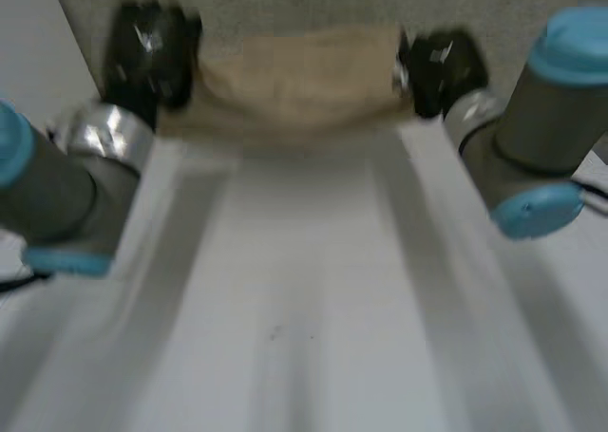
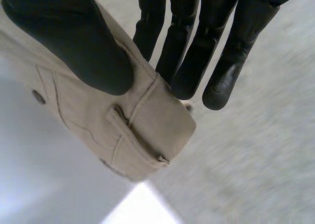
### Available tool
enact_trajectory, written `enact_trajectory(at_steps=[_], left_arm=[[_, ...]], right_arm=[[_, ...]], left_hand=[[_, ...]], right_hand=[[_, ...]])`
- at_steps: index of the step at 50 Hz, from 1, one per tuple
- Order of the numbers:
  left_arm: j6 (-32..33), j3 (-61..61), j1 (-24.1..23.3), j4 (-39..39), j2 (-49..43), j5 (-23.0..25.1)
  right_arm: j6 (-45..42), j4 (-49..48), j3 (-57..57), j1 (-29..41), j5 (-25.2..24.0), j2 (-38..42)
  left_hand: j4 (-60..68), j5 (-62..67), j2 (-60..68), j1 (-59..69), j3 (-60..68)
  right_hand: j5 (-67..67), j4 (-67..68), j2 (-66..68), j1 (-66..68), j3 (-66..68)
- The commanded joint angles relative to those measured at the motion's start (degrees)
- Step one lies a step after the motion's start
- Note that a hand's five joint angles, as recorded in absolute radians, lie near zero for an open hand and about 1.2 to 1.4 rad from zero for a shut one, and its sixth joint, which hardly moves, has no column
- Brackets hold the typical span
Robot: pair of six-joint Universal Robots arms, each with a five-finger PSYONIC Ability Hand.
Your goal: Fold the shorts.
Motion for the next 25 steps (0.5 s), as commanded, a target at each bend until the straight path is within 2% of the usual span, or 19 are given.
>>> enact_trajectory(at_steps=[1, 7, 11, 15, 16, 20, 25], left_arm=[[0.5, -9.9, -0.8, -3.0, -5.5, -0.6], [1.7, -15.3, -2.3, -14.7, -4.8, -1.7], [1.6, -18.9, -3.6, -22.4, 1.5, -1.8], [1.7, -22.9, -4.5, -27.7, 7.9, -1.9], [1.8, -23.6, -4.5, -28.7, 9.2, -1.8], [3.0, -27.0, -4.5, -36.4, 15.4, -1.6], [11.1, -29.4, -5.6, -53.9, 20.7, -0.4]], right_arm=[[-7.3, 0.4, 7.8, -0.1, -1.8, 8.8], [-10.0, 2.2, 15.9, -0.7, -1.8, 6.9], [-11.0, 3.3, 23.8, -0.6, -2.0, -0.9], [-14.4, 9.9, 30.8, -0.7, -2.0, -9.6], [-16.5, 14.1, 33.6, -0.7, -2.0, -12.2], [-22.7, 24.7, 40.6, -0.1, -1.9, -16.0], [-31.2, 34.5, 48.6, -0.7, -1.7, -22.2]], left_hand=[[8.3, 8.8, 8.2, 11.5, 8.2], [8.3, 8.8, 8.2, 11.5, 8.2], [8.3, 8.8, 8.2, 11.5, 8.2], [8.3, 8.8, 8.2, 11.5, 8.2], [8.3, 8.8, 8.2, 11.5, 8.2], [9.5, 10.0, 9.3, 12.7, 9.4], [10.0, 10.5, 9.8, 13.2, 9.9]], right_hand=[[13.2, 11.9, 12.5, 24.4, 12.2], [13.2, 11.9, 12.5, 24.4, 12.2], [13.2, 11.9, 12.5, 24.4, 12.2], [13.2, 11.9, 12.5, 24.4, 12.2], [13.2, 11.9, 12.5, 24.4, 12.2], [13.2, 11.9, 12.5, 24.4, 12.2], [13.2, 11.9, 12.5, 24.4, 12.2]])
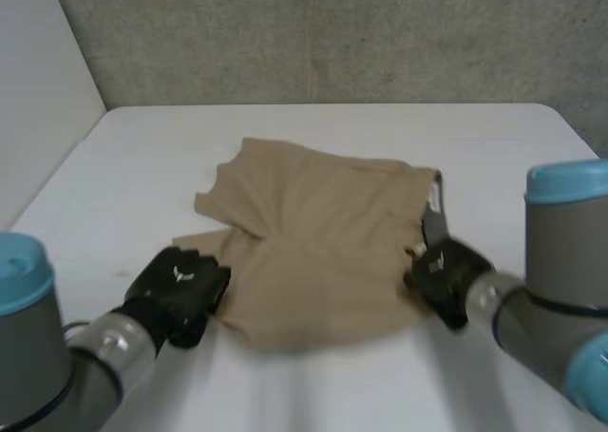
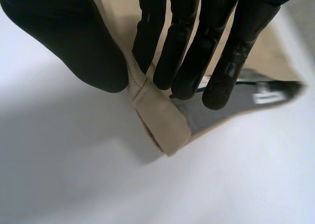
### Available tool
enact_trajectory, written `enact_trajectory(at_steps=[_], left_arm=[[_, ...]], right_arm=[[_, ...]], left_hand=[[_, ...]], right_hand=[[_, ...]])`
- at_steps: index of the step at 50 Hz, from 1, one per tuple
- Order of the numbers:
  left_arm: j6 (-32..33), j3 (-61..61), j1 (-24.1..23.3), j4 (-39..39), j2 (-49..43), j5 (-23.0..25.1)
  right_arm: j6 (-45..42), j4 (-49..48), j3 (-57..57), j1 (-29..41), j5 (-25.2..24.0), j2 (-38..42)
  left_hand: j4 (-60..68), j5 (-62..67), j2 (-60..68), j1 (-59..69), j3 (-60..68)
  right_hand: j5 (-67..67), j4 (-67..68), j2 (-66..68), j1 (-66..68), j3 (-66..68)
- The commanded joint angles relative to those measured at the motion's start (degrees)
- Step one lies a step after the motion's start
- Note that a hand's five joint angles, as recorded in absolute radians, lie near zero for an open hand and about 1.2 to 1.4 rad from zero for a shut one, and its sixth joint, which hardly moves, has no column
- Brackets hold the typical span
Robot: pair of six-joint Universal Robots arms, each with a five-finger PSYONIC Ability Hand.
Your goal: Fold the shorts.
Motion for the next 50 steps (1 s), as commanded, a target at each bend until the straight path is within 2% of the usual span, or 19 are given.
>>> enact_trajectory(at_steps=[1, 3, 6, 12, 18, 22, 28, 35, 38, 39, 40, 41, 42, 43, 44, 47, 50], left_arm=[[9.6, -4.1, -1.4, -23.2, 9.0, 1.4], [10.9, -3.2, -2.3, -23.6, 8.8, 1.6], [11.3, -2.0, -2.3, -20.0, 7.6, 1.6], [11.7, 7.0, -2.3, -4.1, -2.8, 1.2], [11.9, 18.5, -2.8, 13.4, -14.9, 1.4], [12.0, 28.0, -2.9, 20.8, -24.5, 0.9], [11.8, 40.8, -3.0, 24.8, -35.4, 0.9], [11.7, 53.7, -3.5, 25.5, -46.6, 1.0], [11.7, 57.5, -3.6, 26.0, -50.0, 0.9], [11.7, 58.4, -3.6, 26.3, -50.7, 0.6], [11.7, 59.2, -3.6, 26.5, -51.4, 0.2], [11.6, 59.9, -3.6, 27.1, -52.1, -0.9], [11.6, 60.1, -3.6, 27.3, -52.2, -1.3], [11.3, 60.0, -3.7, 27.5, -52.2, -2.0], [11.2, 59.7, -3.9, 27.6, -52.2, -2.6], [11.0, 57.5, -5.4, 27.6, -51.0, -4.1], [11.0, 52.5, -6.0, 27.4, -46.4, -4.6]], right_arm=[[-12.6, 16.6, 12.2, -0.2, 0.1, -9.1], [-13.1, 16.1, 12.5, -0.3, -0.3, -9.9], [-10.6, 12.3, 11.2, -0.2, -1.0, -10.1], [-2.3, 3.7, 5.2, -0.2, -0.2, -6.5], [0.5, -6.9, -1.1, -0.3, 7.4, 2.3], [0.1, -15.5, -4.0, -0.4, 10.5, 5.6], [0.2, -27.2, -10.0, -0.9, 10.8, 12.3], [-1.5, -31.9, -17.7, -1.0, 11.1, 19.6], [-0.9, -33.4, -20.8, -1.0, 11.0, 22.4], [-0.8, -33.7, -21.4, -1.0, 11.0, 23.2], [-0.9, -34.7, -22.1, -1.0, 11.2, 24.4], [-0.9, -35.1, -22.4, -1.0, 11.3, 24.7], [-0.8, -35.4, -22.5, -1.0, 11.7, 24.8], [-0.7, -35.5, -22.5, -1.0, 12.0, 24.7], [-0.2, -35.5, -21.9, -1.3, 12.9, 23.9], [1.6, -35.4, -20.0, -2.1, 13.9, 20.9], [6.4, -35.2, -14.9, -3.5, 13.4, 13.8]], left_hand=[[10.7, 10.5, 10.6, 13.2, 10.5], [10.2, 10.0, 10.1, 12.7, 10.0], [9.2, 9.0, 9.1, 11.7, 9.0], [7.3, 7.1, 7.2, 9.8, 7.2], [7.7, 7.5, 7.6, 10.1, 7.5], [8.4, 8.1, 8.2, 10.8, 8.2], [9.2, 9.0, 9.1, 11.7, 9.0], [8.4, 8.2, 8.2, 10.8, 8.2], [-1.7, -1.9, -1.8, 0.8, -1.9], [-10.2, -10.4, -10.4, -7.8, -10.4], [-23.0, -23.2, -23.1, -20.5, -23.2], [-56.1, -56.3, -56.2, -53.7, -56.3], [-56.1, -56.3, -56.2, -53.7, -56.3], [-52.2, -52.5, -52.4, -49.8, -52.4], [-56.1, -56.3, -56.2, -53.7, -56.3], [-56.1, -56.3, -56.2, -53.7, -56.3], [-56.1, -56.3, -56.2, -53.7, -56.3]], right_hand=[[13.2, 11.9, 12.5, 24.4, 12.2], [13.2, 11.9, 12.5, 24.4, 12.2], [13.2, 11.9, 12.5, 24.4, 12.2], [13.2, 11.9, 12.5, 24.4, 12.2], [13.2, 11.9, 12.5, 24.4, 12.2], [13.2, 11.9, 12.5, 24.4, 12.2], [13.2, 11.9, 12.5, 24.4, 12.2], [13.2, 11.9, 12.5, 24.4, 12.2], [13.2, 11.9, 12.5, 24.4, 12.2], [10.8, 9.5, 10.1, 22.0, 9.8], [-29.0, -30.4, -29.7, -17.9, -30.1], [-46.8, -48.1, -47.4, -35.6, -47.8], [-56.8, -58.1, -57.5, -45.6, -57.8], [-56.8, -58.1, -57.5, -45.6, -57.8], [-56.8, -58.1, -57.5, -45.6, -57.8], [-56.8, -58.1, -57.5, -45.6, -57.8], [-56.8, -58.1, -57.5, -45.6, -57.8]])
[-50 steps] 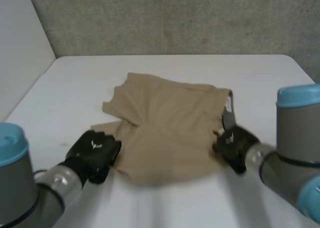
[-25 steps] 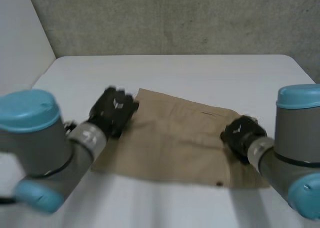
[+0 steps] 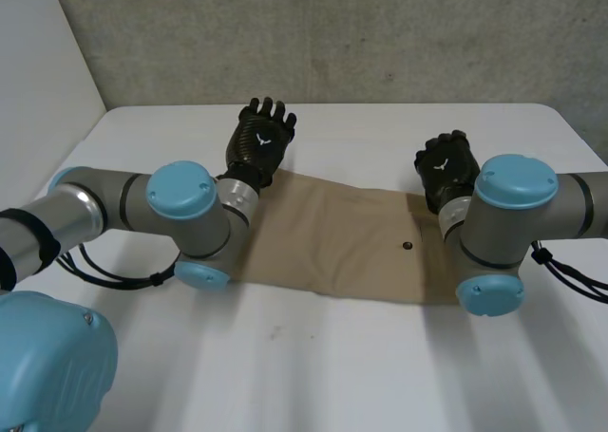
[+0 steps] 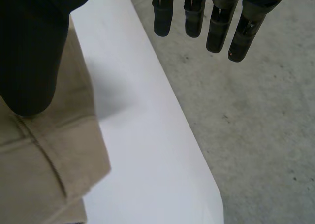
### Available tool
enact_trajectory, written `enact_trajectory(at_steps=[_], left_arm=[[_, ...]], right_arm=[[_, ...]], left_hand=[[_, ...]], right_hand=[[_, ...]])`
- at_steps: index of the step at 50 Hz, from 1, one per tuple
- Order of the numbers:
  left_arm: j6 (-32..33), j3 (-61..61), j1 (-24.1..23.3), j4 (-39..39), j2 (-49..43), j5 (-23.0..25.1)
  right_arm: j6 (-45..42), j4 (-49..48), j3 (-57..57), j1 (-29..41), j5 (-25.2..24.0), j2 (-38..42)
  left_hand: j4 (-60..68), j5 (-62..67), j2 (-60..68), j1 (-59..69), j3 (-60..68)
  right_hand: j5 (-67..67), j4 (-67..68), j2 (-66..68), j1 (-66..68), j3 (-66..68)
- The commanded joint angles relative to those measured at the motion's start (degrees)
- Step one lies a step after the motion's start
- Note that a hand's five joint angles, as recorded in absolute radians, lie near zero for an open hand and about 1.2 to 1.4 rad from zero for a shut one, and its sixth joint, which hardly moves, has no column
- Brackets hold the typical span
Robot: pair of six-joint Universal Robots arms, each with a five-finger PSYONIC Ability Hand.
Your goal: Fold the shorts.
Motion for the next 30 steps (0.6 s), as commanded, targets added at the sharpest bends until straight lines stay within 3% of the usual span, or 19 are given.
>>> enact_trajectory(at_steps=[1, 6, 13, 16, 20, 23, 24, 26, 30], left_arm=[[-0.5, -9.0, -1.9, 0.3, 7.5, -2.8], [-1.5, -20.1, -1.9, 0.3, 17.0, -2.8], [-7.8, -34.6, -1.9, 0.3, 27.6, -2.7], [-11.0, -38.4, -2.0, 0.2, 29.6, -2.7], [-13.6, -40.9, -1.9, 0.3, 30.0, -2.7], [-13.8, -41.3, -1.9, 0.3, 29.9, -2.7], [-13.8, -41.3, -1.9, 0.3, 29.7, -2.7], [-13.8, -41.3, -1.8, 0.3, 29.7, -2.7], [-13.9, -41.3, -1.8, 0.3, 29.9, -2.9]], right_arm=[[8.0, 0.3, 8.7, -2.7, 0.8, -12.1], [13.4, 6.8, 17.8, -6.6, -4.3, -22.0], [20.4, 21.7, 25.7, -11.6, -13.1, -23.5], [21.8, 20.6, 28.5, -13.0, -16.1, -23.5], [22.2, 14.3, 31.5, -14.7, -19.0, -22.4], [21.9, 8.9, 31.6, -15.0, -18.4, -18.8], [21.9, 7.0, 31.1, -15.0, -18.0, -17.2], [21.5, 6.2, 30.7, -15.1, -17.5, -16.6], [19.9, 6.7, 29.6, -16.0, -16.5, -16.6]], left_hand=[[-2.6, -3.0, -3.0, -2.8, -3.1], [-2.6, -3.0, -3.0, -2.8, -3.1], [-2.6, -3.0, -3.0, -2.8, -3.1], [-2.6, -3.0, -3.0, -2.8, -3.1], [-2.6, -3.0, -3.0, -2.8, -3.1], [-2.6, -3.0, -3.0, -2.8, -3.1], [-2.6, -3.0, -3.0, -2.8, -3.1], [-2.6, -3.0, -3.0, -2.8, -3.1], [-2.6, -3.0, -3.0, -2.8, -3.1]], right_hand=[[-6.4, -6.2, -5.7, -2.3, -5.9], [-6.4, -6.2, -5.7, -2.3, -5.9], [-5.2, -5.0, -4.4, -1.0, -4.7], [-2.0, -1.7, -1.2, 2.2, -1.5], [9.3, 9.5, 10.0, 13.4, 9.8], [23.7, 24.0, 24.5, 27.9, 24.2], [41.1, 41.3, 41.9, 45.2, 41.6], [63.2, 63.4, 63.9, 67.3, 63.7], [63.6, 63.8, 64.3, 67.7, 64.1]])
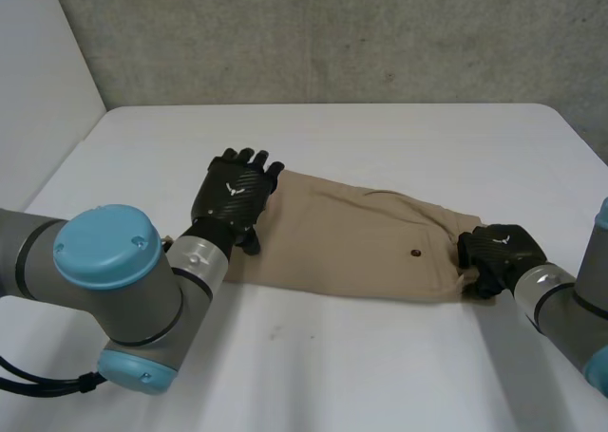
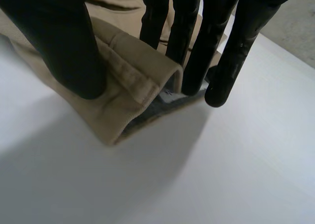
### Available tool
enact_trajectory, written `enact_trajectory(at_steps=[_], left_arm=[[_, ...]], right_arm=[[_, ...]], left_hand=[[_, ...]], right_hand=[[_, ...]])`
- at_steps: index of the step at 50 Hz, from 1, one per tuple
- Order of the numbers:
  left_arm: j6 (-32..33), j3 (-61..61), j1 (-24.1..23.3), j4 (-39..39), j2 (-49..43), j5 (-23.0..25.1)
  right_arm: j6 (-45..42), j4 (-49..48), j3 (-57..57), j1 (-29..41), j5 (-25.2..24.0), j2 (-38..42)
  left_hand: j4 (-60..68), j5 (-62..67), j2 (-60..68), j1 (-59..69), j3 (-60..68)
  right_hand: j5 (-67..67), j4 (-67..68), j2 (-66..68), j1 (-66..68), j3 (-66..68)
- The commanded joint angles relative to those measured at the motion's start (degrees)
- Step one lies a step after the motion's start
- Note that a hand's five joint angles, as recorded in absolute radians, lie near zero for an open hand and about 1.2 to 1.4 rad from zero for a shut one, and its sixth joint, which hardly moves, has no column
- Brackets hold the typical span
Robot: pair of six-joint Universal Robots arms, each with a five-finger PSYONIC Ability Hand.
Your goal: Fold the shorts.
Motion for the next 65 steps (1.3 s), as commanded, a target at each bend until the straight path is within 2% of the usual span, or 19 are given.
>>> enact_trajectory(at_steps=[1, 7, 11, 16, 18, 23, 28, 30, 34, 36, 37, 38, 39, 42, 45, 49, 53, 62, 65], left_arm=[[0.1, 0.4, 0.2, -0.1, -0.2, -0.2], [0.0, 0.1, 0.7, -0.8, 1.5, -0.5], [0.0, -1.0, 0.9, -1.2, 3.7, -0.6], [-0.1, -2.9, 1.5, -1.7, 6.7, -0.5], [-0.1, -3.2, 1.6, -1.7, 7.1, -0.5], [-0.3, -3.5, 2.2, -1.7, 7.8, -0.6], [-0.4, -3.6, 2.8, -1.7, 7.9, -0.6], [-0.4, -3.6, 2.8, -1.7, 7.9, -0.6], [-0.5, -3.6, 2.8, -1.8, 7.9, -0.6], [-0.5, -3.6, 2.7, -1.8, 8.0, -0.7], [-0.5, -3.6, 2.7, -1.8, 8.1, -0.6], [-0.5, -3.5, 2.7, -1.8, 8.1, -0.6], [-0.4, -3.3, 2.7, -1.8, 8.3, -0.6], [-0.5, -2.8, 2.5, -1.7, 8.7, -0.6], [-1.3, -1.0, 2.2, -1.7, 8.9, -0.6], [-4.8, 3.0, 0.6, -2.4, 8.8, -0.6], [-10.1, 8.5, -2.3, -6.2, 7.6, -0.2], [-18.6, 21.7, -7.8, -22.0, -5.2, 0.3], [-19.0, 23.1, -8.2, -23.0, -6.5, 0.0]], right_arm=[[-3.5, -1.6, -1.8, -1.7, 2.0, 1.7], [-12.9, 3.1, -1.1, -4.5, 3.1, -1.9], [-24.9, 4.6, -0.8, -6.5, 8.0, -7.6], [-35.5, 3.2, -3.5, -5.5, 11.6, -9.1], [-37.3, 2.5, -5.1, -3.3, 12.0, -9.2], [-39.0, -0.2, -11.7, 13.4, 10.9, -7.0], [-41.9, -2.6, -14.9, 25.7, 3.9, -0.7], [-44.3, -3.1, -15.3, 29.5, -2.4, 2.1], [-46.6, -2.6, -15.9, 32.2, -10.4, 7.3], [-46.5, -2.5, -16.3, 32.5, -11.5, 8.5], [-46.3, -2.4, -16.4, 32.5, -11.4, 8.6], [-45.7, -2.3, -16.4, 32.3, -10.9, 8.4], [-45.1, -2.2, -16.4, 32.2, -10.6, 8.2], [-38.2, -2.4, -15.9, 32.0, -8.9, 6.1], [-27.5, -2.2, -15.7, 30.1, -8.7, 2.4], [5.0, -1.6, -15.4, 22.5, -7.9, -6.4], [23.3, 2.6, -16.1, 17.8, -8.1, -9.2], [17.0, 14.3, -19.6, 12.4, -8.0, -2.7], [16.2, 17.1, -20.7, 12.1, -8.0, -1.1]], left_hand=[[-1.7, -2.7, -1.8, -2.3, -2.2], [-1.7, -2.7, -1.8, -2.3, -2.2], [-1.7, -2.7, -1.8, -2.3, -2.2], [-1.7, -2.7, -1.8, -2.3, -2.2], [-1.7, -2.7, -1.8, -2.3, -2.2], [-1.7, -2.7, -1.8, -2.3, -2.2], [-1.7, -2.7, -1.8, -2.3, -2.2], [-1.7, -2.7, -1.8, -2.3, -2.2], [-1.7, -2.7, -1.8, -2.3, -2.2], [-1.7, -2.7, -1.8, -2.3, -2.2], [-1.7, -2.7, -1.8, -2.3, -2.2], [-1.7, -2.7, -1.8, -2.3, -2.2], [-1.7, -2.7, -1.8, -2.3, -2.2], [-1.7, -2.7, -1.8, -2.3, -2.2], [-1.7, -2.7, -1.8, -2.3, -2.2], [-1.7, -2.7, -1.8, -2.3, -2.2], [-1.4, -2.5, -1.6, -2.1, -1.9], [-0.9, -2.0, -1.1, -1.6, -1.4], [-0.9, -1.9, -1.1, -1.6, -1.4]], right_hand=[[25.8, 23.4, 22.7, 37.4, 22.8], [25.8, 23.4, 22.7, 37.4, 22.8], [25.8, 23.4, 22.7, 37.4, 22.8], [25.8, 23.4, 22.7, 37.4, 22.8], [25.8, 23.4, 22.7, 37.4, 22.8], [25.8, 23.4, 22.7, 37.4, 22.8], [25.8, 23.4, 22.7, 37.4, 22.8], [25.8, 23.4, 22.7, 37.4, 22.8], [25.8, 23.4, 22.7, 37.4, 22.8], [24.3, 21.9, 21.3, 35.9, 21.4], [14.0, 11.6, 10.9, 25.6, 11.0], [-10.4, -12.8, -13.5, 1.2, -13.4], [-22.3, -24.7, -25.4, -10.7, -25.3], [-44.2, -46.6, -47.3, -32.6, -47.2], [-44.2, -46.6, -47.3, -32.6, -47.2], [-44.2, -46.6, -47.3, -32.6, -47.2], [-44.2, -46.6, -47.3, -32.6, -47.2], [-44.2, -46.6, -47.3, -32.6, -47.2], [-44.2, -46.6, -47.3, -32.6, -47.2]])
